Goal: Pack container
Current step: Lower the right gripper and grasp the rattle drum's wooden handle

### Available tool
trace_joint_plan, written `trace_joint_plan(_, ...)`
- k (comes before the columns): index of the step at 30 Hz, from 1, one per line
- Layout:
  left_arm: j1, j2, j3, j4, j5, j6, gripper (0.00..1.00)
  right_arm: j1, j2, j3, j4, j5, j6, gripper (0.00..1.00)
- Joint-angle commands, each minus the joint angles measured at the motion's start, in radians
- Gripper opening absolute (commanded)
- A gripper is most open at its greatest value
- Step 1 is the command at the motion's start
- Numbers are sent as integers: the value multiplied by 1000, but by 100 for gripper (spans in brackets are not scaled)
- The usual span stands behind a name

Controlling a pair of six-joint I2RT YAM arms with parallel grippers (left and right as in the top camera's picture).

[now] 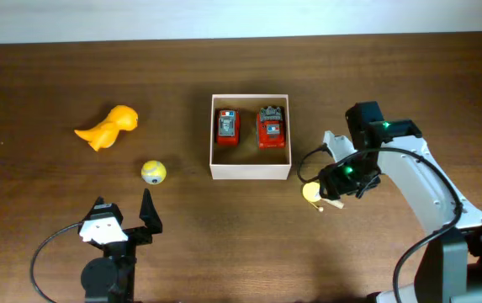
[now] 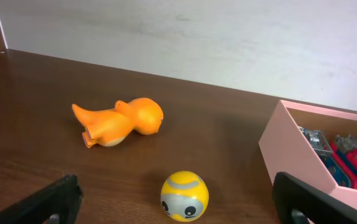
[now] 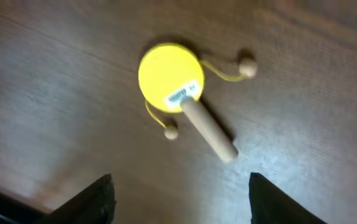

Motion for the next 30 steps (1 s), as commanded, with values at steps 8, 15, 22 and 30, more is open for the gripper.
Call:
trace_joint_plan(8,5,-8,-5,3,4,16,99,-3,-11,-114,153,105,-119,70)
trace_joint_plan(15,5,-8,-5,3,4,16,99,-3,-11,-146,189,105,-119,68)
trace_joint_plan(22,5,-8,-5,3,4,16,99,-3,-10,-231,277,105,-137,69)
trace_joint_plan(30,5,-8,-5,3,4,16,99,-3,-10,-275,328,105,-137,68)
